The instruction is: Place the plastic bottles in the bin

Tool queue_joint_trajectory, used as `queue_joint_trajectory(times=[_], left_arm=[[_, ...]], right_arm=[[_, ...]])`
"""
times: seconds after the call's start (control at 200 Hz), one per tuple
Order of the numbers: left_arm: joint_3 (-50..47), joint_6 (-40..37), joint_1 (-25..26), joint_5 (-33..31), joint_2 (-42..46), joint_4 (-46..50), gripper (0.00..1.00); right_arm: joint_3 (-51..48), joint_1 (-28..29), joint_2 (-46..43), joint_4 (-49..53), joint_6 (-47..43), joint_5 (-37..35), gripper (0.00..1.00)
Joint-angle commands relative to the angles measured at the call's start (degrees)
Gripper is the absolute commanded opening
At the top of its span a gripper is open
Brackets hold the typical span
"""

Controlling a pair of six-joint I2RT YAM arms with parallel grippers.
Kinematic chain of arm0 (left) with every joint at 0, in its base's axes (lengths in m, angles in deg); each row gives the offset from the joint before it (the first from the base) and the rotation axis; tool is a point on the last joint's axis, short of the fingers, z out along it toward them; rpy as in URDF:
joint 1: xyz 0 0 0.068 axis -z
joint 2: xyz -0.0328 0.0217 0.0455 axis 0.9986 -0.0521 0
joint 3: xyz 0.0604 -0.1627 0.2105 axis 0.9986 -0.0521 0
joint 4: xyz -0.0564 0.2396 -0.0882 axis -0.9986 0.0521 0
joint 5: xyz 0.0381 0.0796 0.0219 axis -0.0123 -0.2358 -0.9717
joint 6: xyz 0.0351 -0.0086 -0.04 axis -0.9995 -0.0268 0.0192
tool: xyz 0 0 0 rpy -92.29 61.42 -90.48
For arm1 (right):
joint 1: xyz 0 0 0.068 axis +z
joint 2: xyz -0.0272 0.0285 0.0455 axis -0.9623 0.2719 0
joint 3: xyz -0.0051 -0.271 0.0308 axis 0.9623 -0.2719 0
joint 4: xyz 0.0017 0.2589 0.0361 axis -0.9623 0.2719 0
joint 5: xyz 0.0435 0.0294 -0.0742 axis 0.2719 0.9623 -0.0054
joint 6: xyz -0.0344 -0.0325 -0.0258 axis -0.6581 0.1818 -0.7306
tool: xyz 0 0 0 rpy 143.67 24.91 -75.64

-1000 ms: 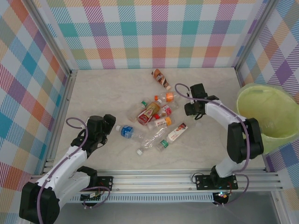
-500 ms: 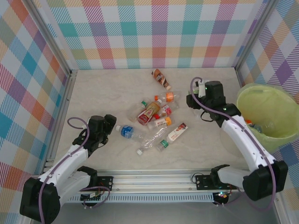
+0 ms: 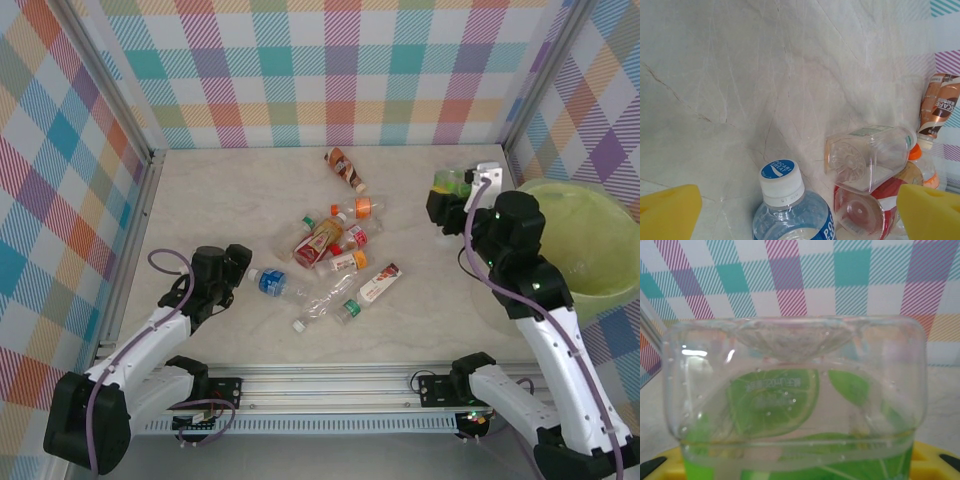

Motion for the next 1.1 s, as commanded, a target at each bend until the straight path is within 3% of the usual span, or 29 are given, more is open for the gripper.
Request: queue_joint_trajectory(times=[0.0,0.205,0.41,0.745,1.095], left_arm=[[-0.01,-0.01,-0.69,0.76,-1.11,-1.87,1.0],[0.56,0.04,-0.69,1.77,-3.26,-2.6,1.0],[0.84,0.14,-0.69,2.19,-4.64,-3.04,1.0],[0.81,0.05,-0.65,1.77,-5.35,-3.87,1.0],[2.66,-0.84,-0.69,3.49,-8.05,-4.1,1.0]], right_arm=[[2.7,0.32,-1.89,1.86,-4.28,-5.37,0.42],[5.02,-0.35,-1.39,4.86,-11.19,-24.09,0.39],[5.77,-2.63,-2.65,1.78,-16.5,-29.49,0.39],[2.82,-6.12,-6.47,-6.07,-32.06,-47.21,0.39],[-3.37,-19.8,-5.93,-9.98,-32.15,-49.48,0.41]])
